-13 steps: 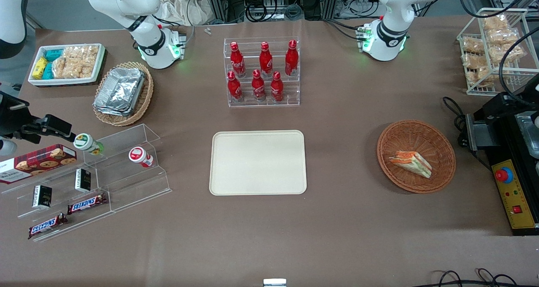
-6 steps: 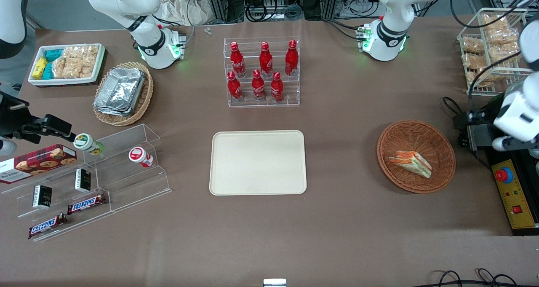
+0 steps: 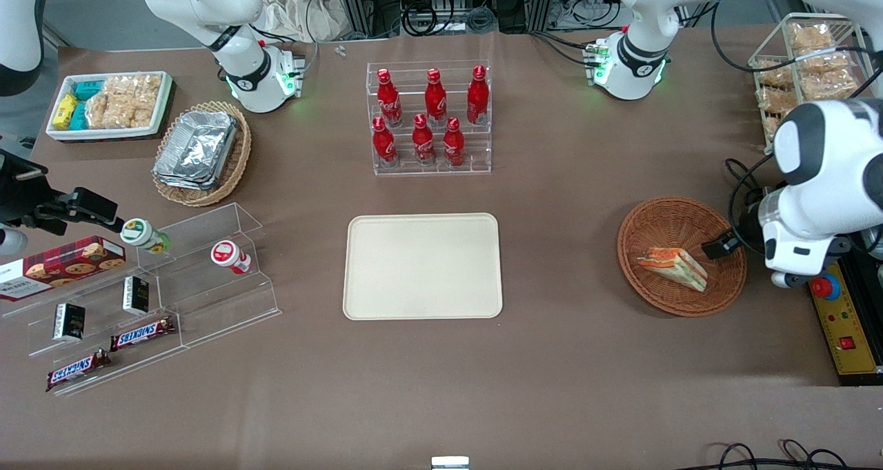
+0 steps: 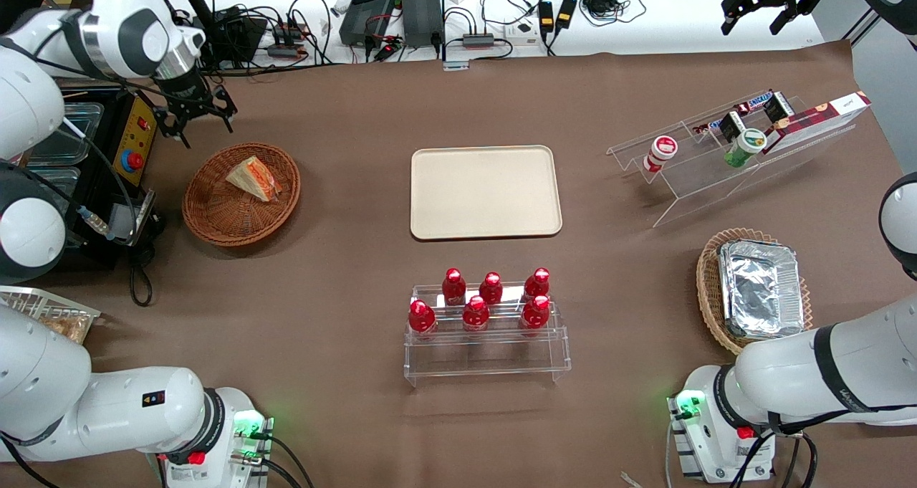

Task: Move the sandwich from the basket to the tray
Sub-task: 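Lower the open left gripper over the wrapped sandwich in the wicker basket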

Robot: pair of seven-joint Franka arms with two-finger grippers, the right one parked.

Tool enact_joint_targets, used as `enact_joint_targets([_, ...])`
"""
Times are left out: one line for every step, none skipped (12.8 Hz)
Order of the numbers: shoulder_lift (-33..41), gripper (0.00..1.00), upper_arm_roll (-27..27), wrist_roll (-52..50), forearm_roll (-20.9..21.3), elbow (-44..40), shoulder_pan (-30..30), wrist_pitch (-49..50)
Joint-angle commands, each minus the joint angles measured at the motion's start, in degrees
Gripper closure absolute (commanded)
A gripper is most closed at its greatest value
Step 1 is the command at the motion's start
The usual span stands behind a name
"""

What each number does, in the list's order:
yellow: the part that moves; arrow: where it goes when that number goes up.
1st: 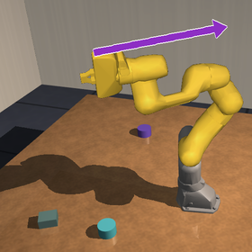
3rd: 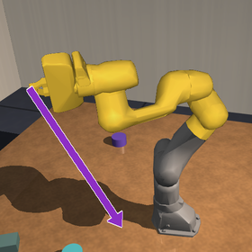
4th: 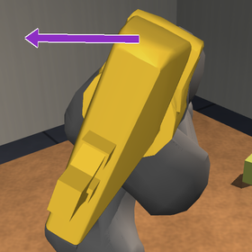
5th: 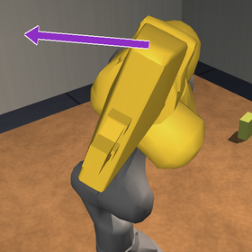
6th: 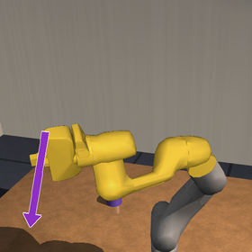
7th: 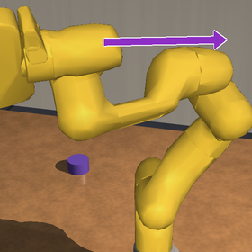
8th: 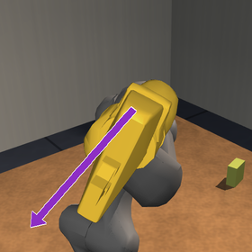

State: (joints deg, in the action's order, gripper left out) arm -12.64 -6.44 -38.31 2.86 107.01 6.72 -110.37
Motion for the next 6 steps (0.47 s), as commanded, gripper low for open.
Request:
enact_joint_targets([-2.6, 0.05, -0.1, -10.4, -0.6, 1.6, 0.5, -4.2])
enact_joint_targets([-3.4, 0.05, -0.1, -13.8, -0.6, 2.5, 0.5, -6.8])
enact_joint_targets([-4.5, 0.03, -0.2, -16.0, -0.6, 3.4, 0.5, -9.0])
enact_joint_targets([-5.0, 0.01, -0.1, -17.1, -0.6, 4.4, 0.4, -11.2])
enact_joint_targets([-5.6, 0.01, -0.1, -18.6, -0.6, 5.3, 0.4, -13.3])
enact_joint_targets([-6.2, 0.01, -0.1, -19.9, -0.6, 5.7, 0.5, -14.8])
